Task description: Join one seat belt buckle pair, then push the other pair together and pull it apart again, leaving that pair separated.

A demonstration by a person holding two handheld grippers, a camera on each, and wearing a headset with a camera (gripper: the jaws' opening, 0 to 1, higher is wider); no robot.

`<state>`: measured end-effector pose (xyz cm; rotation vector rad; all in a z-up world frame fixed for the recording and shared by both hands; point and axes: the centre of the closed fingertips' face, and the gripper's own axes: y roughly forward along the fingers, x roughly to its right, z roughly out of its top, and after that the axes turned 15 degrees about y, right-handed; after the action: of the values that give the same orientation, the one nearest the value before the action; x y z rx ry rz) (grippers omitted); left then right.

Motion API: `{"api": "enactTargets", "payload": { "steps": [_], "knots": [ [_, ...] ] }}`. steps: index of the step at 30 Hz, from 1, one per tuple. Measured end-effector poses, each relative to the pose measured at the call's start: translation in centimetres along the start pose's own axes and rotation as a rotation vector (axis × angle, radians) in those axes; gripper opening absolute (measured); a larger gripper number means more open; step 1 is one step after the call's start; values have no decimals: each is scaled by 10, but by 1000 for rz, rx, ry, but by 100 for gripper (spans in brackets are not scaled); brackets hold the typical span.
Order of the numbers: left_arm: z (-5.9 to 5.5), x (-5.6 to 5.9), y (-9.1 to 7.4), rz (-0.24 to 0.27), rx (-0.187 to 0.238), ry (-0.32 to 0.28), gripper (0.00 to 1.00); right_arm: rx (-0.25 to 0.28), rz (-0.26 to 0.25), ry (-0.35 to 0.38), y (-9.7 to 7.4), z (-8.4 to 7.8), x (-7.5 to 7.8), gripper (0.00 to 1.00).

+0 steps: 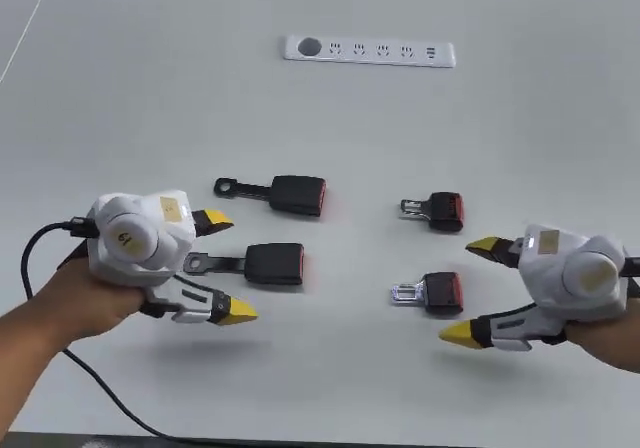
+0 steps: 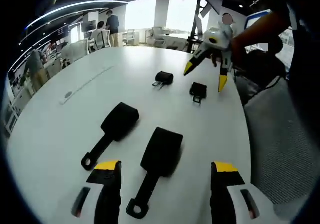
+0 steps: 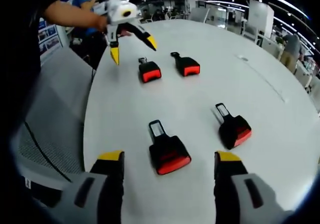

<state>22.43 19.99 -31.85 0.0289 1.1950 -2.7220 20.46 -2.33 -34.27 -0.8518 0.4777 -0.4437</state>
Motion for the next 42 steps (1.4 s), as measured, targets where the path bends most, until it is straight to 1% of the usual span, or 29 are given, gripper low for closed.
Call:
{"api": "enactTargets", "payload": {
  "steps": [2,3,5,6,7,9,11,13,15,16,17,18,20,22,23,24,25,26,27,28,29,30,32,35,36,37,42],
  "knots": [
    [-2,-3,6,-23,-18,30,71,-21,17,-17,2,-1,0,71],
    [-5,-3,9,-45,-39,55,70,-28,25,-30,4,-1,0,70],
    [-8,-4,14,-65,-52,77,68,-43,40,-48,6,-2,1,68],
    [-9,-4,18,-83,-57,89,67,-51,46,-56,7,-3,1,67],
    [-11,-5,20,-96,-59,95,67,-67,55,-70,9,-5,1,67],
    [-16,-6,24,-121,-89,133,65,-89,65,-88,11,-6,1,65],
    [-22,-6,28,-147,-110,144,64,-99,75,-96,14,-7,1,61],
    [-27,-7,31,-159,-124,165,62,-120,87,-111,17,-9,0,59],
    [-28,-4,34,-183,-129,172,59,-137,92,-129,19,-10,-1,58],
    [-28,-4,35,-189,-131,181,58,-161,93,-155,20,-13,0,57],
    [-25,-5,35,-188,-124,204,56,-177,87,-172,20,-15,1,55],
    [-24,-5,35,-194,-127,193,54,-186,88,-181,21,-16,1,54],
    [-22,-4,36,-199,-126,204,53,-183,96,-169,22,-15,0,53],
    [-21,-2,37,-212,-133,246,48,-184,93,-171,22,-15,0,51],
    [-20,-1,37,-215,-131,243,45,-187,91,-176,23,-15,1,50],
    [-20,1,37,-231,-128,242,38,-191,93,-181,24,-16,0,48],
    [-21,-2,38,-218,-130,255,35,-195,96,-184,24,-16,-2,47],
    [-23,-3,38,-217,-144,267,33,-201,94,-190,24,-17,-2,45],
    [-26,-5,40,-224,-143,271,33,-212,84,-210,25,-18,-1,44],
    [-28,-6,41,-226,-147,288,33,-211,77,-215,25,-17,0,43],
    [-28,-7,41,-227,-149,296,33,-211,74,-213,25,-17,1,41],
    [-30,-8,42,-227,-149,298,33,-214,68,-208,25,-17,3,37],
    [-31,-8,43,-223,-153,299,32,-208,66,-192,25,-16,2,37],
    [-27,-5,40,-218,-161,305,32,-210,56,-188,25,-16,3,36],
    [-27,-4,40,-218,-162,310,32,-212,52,-185,25,-16,4,35],
    [-29,-3,41,-219,-164,311,32,-214,48,-178,24,-17,5,35],
    [-25,8,39,-231,-163,302,32,-227,33,-164,23,-18,7,35]
  ]
}}
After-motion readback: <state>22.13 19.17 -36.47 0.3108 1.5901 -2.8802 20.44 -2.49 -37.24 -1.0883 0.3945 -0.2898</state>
